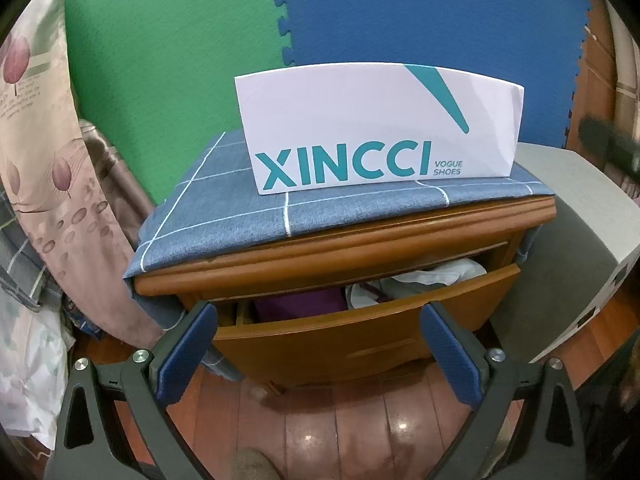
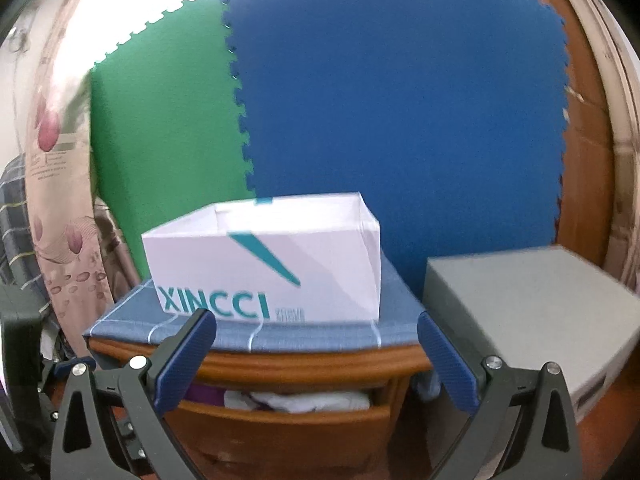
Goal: Take underwear out of drawer
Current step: 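Move the left tool toward the open drawer below the white box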
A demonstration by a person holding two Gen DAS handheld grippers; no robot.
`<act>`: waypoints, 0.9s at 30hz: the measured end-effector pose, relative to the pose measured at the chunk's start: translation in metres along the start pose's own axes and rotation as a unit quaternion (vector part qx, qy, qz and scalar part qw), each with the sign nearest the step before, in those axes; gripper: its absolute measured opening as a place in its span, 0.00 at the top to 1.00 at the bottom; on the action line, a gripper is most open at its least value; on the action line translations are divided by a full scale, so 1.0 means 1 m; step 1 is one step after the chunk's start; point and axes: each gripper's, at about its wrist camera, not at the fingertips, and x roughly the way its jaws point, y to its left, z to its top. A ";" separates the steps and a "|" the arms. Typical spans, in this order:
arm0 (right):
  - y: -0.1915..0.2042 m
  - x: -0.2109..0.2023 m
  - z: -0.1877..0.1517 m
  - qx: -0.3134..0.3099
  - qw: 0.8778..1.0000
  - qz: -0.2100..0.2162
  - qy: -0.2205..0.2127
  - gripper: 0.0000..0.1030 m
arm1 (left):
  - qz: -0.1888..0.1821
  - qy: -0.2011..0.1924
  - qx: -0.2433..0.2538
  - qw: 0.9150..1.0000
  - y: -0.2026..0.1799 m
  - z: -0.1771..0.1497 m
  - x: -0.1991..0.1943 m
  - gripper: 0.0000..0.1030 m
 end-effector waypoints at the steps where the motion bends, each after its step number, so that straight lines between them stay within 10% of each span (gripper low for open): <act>1: -0.001 0.001 0.005 -0.008 1.000 0.001 -0.004 0.00 | 0.000 0.001 -0.001 1.000 0.000 0.001 0.001 0.02; 27: -0.051 0.019 0.016 0.032 0.999 0.018 0.015 0.00 | 0.016 0.055 -0.041 0.998 0.001 0.002 0.033 0.02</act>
